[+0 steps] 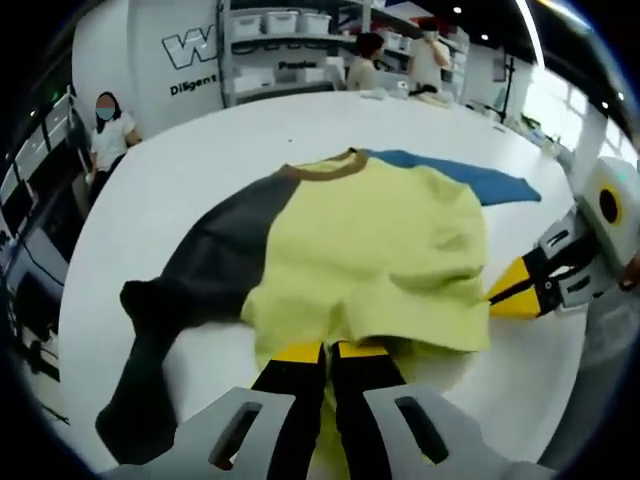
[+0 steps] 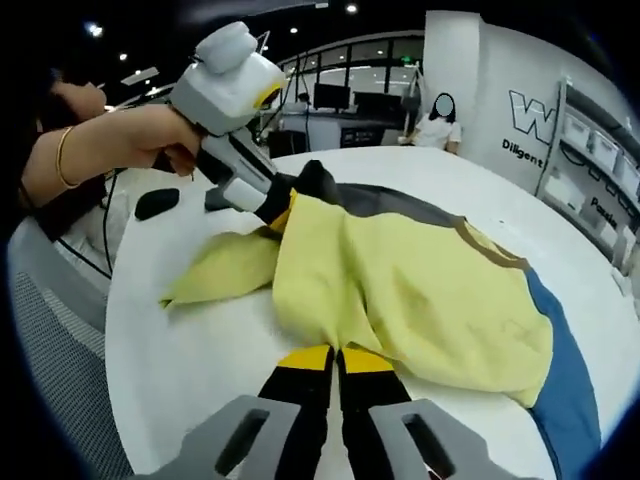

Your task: Fold the garment on the visible template until the final outline fits inside the template.

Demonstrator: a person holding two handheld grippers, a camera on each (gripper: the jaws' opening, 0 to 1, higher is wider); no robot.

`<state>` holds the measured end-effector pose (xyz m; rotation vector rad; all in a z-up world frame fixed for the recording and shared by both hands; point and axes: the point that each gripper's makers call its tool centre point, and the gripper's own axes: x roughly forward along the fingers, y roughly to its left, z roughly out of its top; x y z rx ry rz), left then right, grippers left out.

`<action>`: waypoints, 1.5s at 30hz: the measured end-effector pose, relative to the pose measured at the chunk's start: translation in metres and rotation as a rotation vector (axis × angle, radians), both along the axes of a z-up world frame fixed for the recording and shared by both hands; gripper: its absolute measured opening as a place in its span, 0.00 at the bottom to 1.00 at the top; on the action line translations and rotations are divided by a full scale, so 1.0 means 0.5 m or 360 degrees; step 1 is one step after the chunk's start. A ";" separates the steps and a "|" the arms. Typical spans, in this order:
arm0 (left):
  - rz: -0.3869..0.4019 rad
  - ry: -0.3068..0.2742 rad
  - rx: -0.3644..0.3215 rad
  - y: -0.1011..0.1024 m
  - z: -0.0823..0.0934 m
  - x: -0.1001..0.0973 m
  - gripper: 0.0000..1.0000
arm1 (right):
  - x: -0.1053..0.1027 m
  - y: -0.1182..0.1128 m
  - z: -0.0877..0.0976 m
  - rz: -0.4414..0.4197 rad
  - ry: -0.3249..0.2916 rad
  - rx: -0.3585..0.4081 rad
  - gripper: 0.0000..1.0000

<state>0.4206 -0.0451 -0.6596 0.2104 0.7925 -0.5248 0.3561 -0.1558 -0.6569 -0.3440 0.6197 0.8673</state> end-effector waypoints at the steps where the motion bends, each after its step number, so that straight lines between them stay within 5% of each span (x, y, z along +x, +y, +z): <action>1: -0.0004 -0.0006 0.0002 0.000 0.001 0.000 0.02 | -0.002 -0.003 0.008 0.0004 0.0005 0.0003 0.00; 7: -0.0014 0.0008 0.0033 0.000 -0.006 -0.005 0.02 | 0.002 -0.005 0.060 -0.0029 0.0007 0.0117 0.00; 11: -0.0046 0.0008 0.0078 -0.003 -0.012 -0.007 0.02 | 0.018 0.001 0.085 -0.0166 0.0088 0.0276 0.00; 20: -0.0104 -0.0013 0.0150 -0.004 -0.017 -0.010 0.02 | 0.087 -0.009 0.092 -0.0345 0.0038 0.0254 0.00; 29: -0.0130 0.0010 0.0175 -0.008 -0.028 -0.015 0.02 | 0.160 -0.008 0.050 -0.0517 0.0072 0.0220 0.00; 41: -0.0098 0.0010 0.0154 -0.007 -0.029 -0.013 0.02 | 0.176 -0.015 -0.019 -0.0519 0.0129 0.0056 0.00; 45: -0.0092 0.0003 0.0148 -0.007 -0.028 -0.013 0.02 | 0.175 -0.018 -0.026 -0.0558 0.0128 0.0085 0.00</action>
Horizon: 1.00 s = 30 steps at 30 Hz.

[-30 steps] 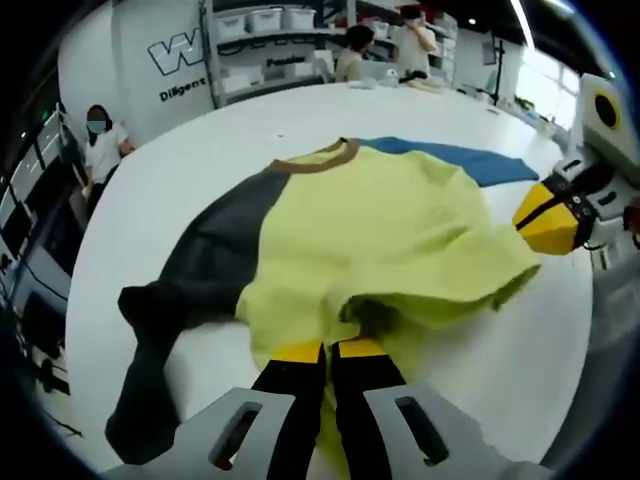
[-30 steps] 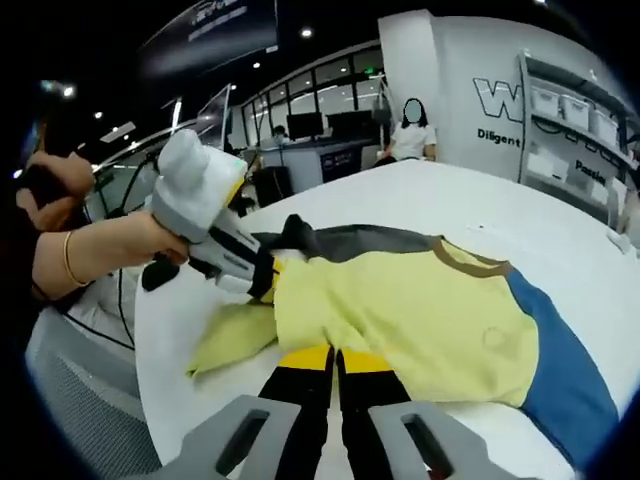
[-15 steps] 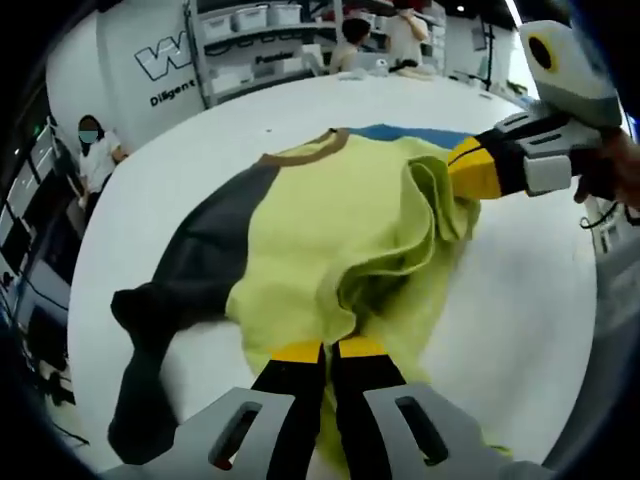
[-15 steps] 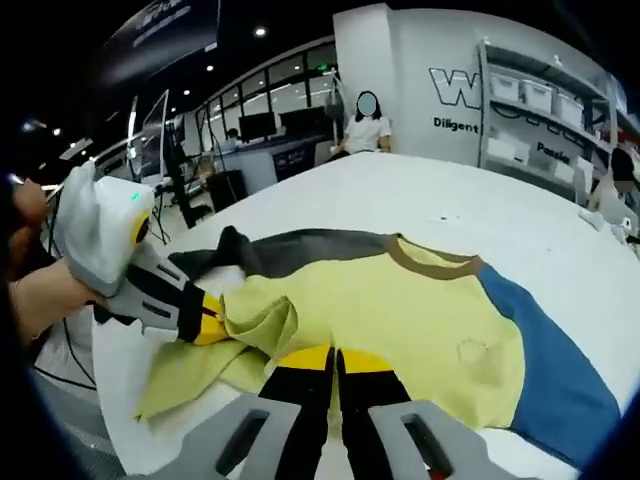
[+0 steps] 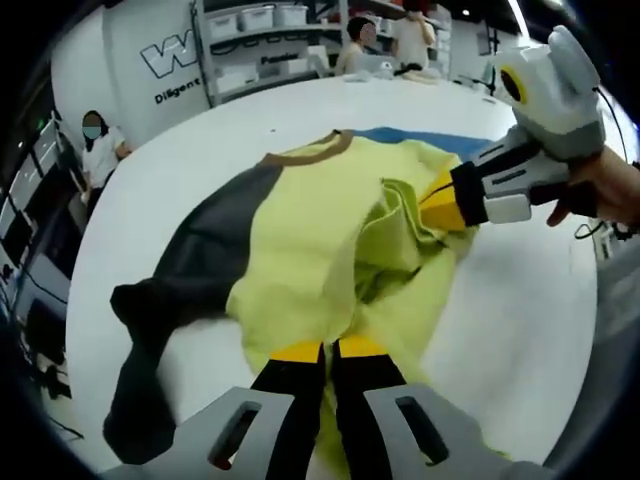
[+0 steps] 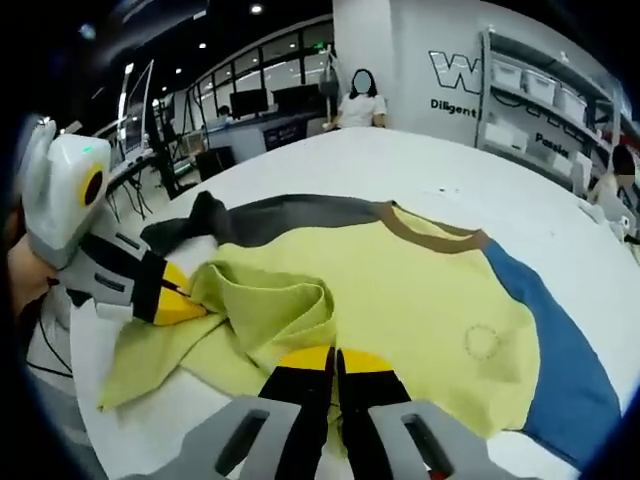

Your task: Fold the garment on the visible template until the final outline fits inside the template.

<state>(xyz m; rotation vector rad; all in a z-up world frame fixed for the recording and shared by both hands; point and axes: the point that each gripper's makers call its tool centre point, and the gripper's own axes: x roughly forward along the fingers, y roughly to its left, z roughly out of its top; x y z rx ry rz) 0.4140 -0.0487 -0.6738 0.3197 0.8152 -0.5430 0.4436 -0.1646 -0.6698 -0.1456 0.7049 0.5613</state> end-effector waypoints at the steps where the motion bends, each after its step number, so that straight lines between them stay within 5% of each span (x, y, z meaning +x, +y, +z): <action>1: 0.0003 -0.0001 -0.0004 0.000 0.000 0.000 0.02 | 0.000 -0.001 0.001 -0.0012 0.0003 0.0015 0.00; 7: 0.0020 -0.0002 -0.0030 0.002 0.000 0.000 0.02 | 0.000 -0.010 0.025 -0.0066 -0.0027 0.0162 0.01; 12: 0.0022 -0.0001 -0.0038 0.002 0.000 0.000 0.02 | -0.018 0.003 0.069 -0.0012 -0.0110 0.0299 0.21; 22: 0.0010 -0.0004 -0.0027 0.000 0.001 -0.001 0.03 | -0.067 0.045 0.084 0.0245 -0.0224 0.0205 0.41; 30: -0.0024 -0.0012 -0.0004 -0.001 0.000 -0.002 0.03 | -0.064 0.051 0.060 0.0313 -0.0274 0.0046 0.38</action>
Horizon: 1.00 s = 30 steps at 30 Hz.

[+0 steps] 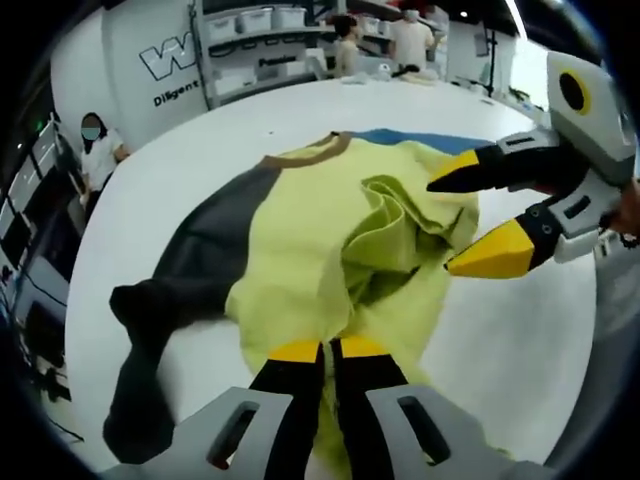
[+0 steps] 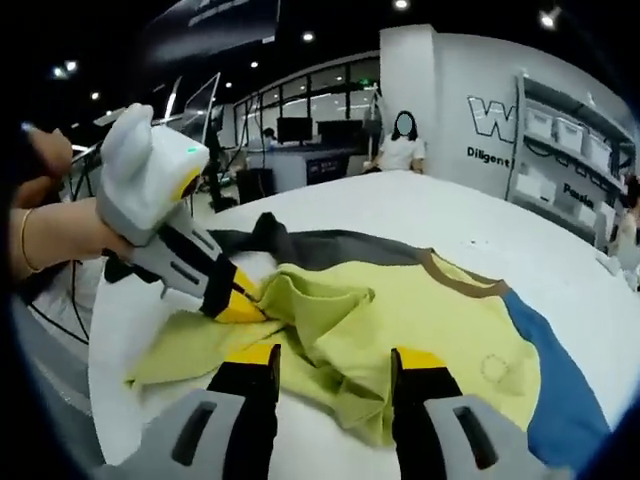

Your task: Fold the garment on the visible template until the final outline fits inside the template.

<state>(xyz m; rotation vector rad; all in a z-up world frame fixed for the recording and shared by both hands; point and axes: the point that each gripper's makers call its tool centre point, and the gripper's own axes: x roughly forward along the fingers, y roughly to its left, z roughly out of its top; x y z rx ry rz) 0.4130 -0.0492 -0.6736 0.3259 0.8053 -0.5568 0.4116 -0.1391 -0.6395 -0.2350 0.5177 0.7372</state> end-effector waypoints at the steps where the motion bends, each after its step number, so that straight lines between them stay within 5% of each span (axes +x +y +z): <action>1: -0.0010 -0.0001 0.0004 0.000 0.000 0.000 0.04 | 0.001 0.000 -0.003 -0.0001 0.0005 -0.0009 0.37; 20: 0.0015 -0.0035 0.0016 0.024 0.027 -0.016 0.34 | 0.009 -0.010 -0.001 0.0028 -0.0079 -0.0141 0.02; 25: 0.0000 -0.0016 -0.0106 0.009 0.054 -0.057 0.40 | 0.009 -0.017 0.003 0.0027 -0.0090 -0.0149 0.00; 30: -0.0075 -0.0003 -0.0089 0.002 0.056 -0.098 0.42 | 0.006 -0.024 0.008 0.0021 -0.0093 -0.0161 0.00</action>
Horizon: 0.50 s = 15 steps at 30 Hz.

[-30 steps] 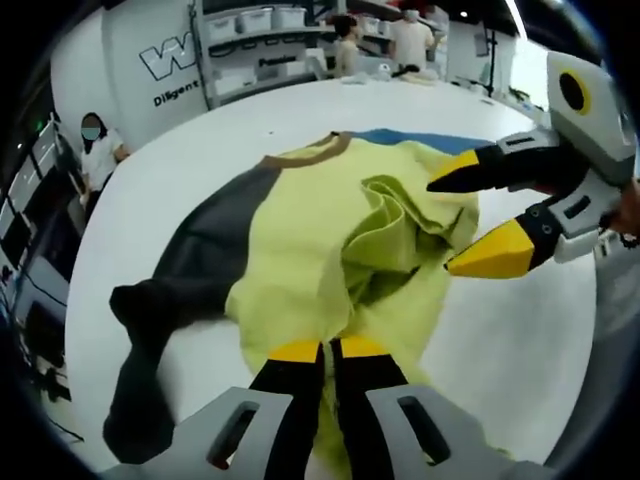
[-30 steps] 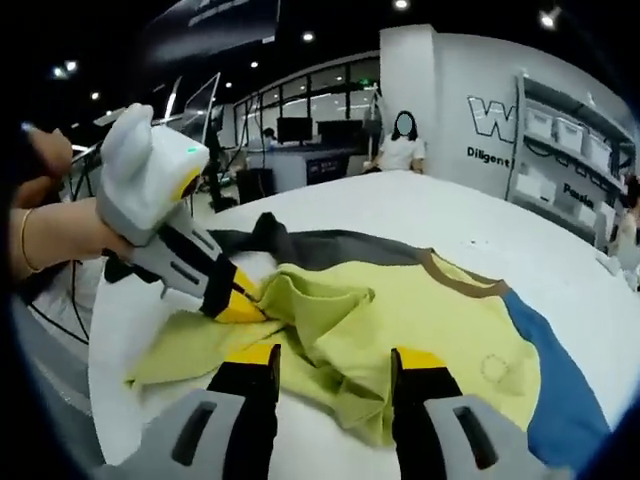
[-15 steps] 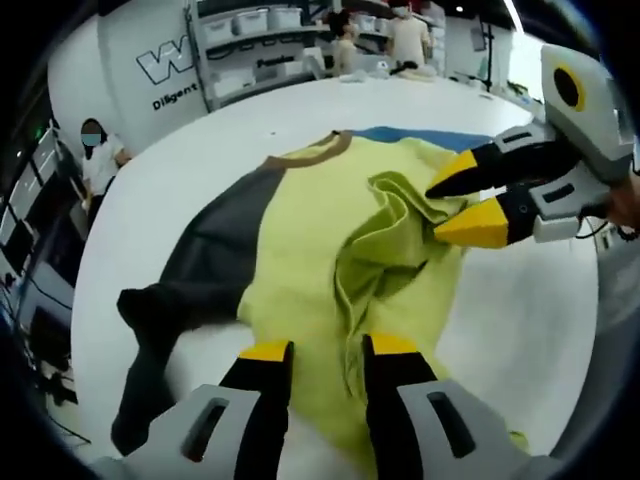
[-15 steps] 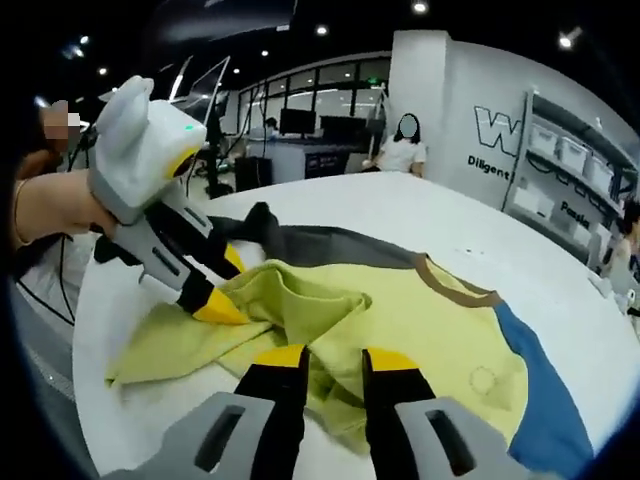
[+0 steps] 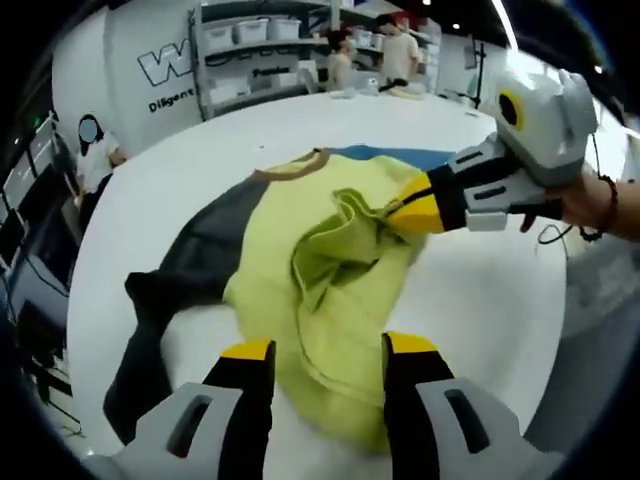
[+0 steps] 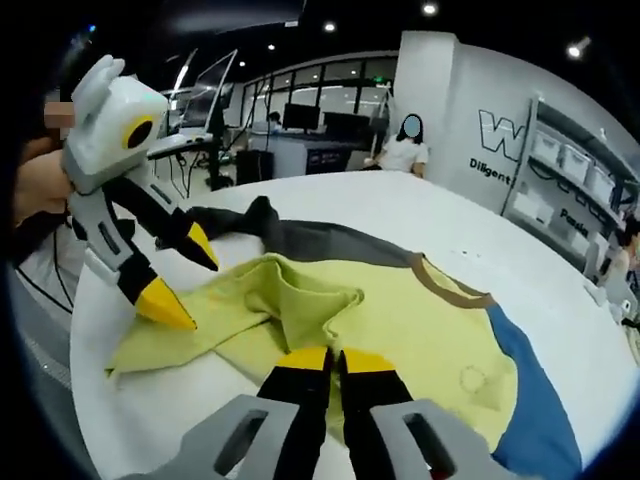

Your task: Fold the garment on the visible template until the final outline fits inside the template.

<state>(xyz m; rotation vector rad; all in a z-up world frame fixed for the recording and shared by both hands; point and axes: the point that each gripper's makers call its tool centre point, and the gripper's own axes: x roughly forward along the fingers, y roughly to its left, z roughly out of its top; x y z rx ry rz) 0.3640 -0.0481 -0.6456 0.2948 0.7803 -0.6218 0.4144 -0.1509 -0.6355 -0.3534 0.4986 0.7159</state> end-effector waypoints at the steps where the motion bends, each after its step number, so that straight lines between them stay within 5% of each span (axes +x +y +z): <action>1: -0.0005 0.0000 0.0001 0.000 0.002 -0.008 0.43 | -0.001 -0.001 0.003 0.0000 -0.0001 0.0003 0.00; 15: 0.0046 0.0079 -0.0089 -0.027 0.009 -0.077 0.66 | -0.009 -0.019 0.005 -0.0036 0.0048 0.0048 0.00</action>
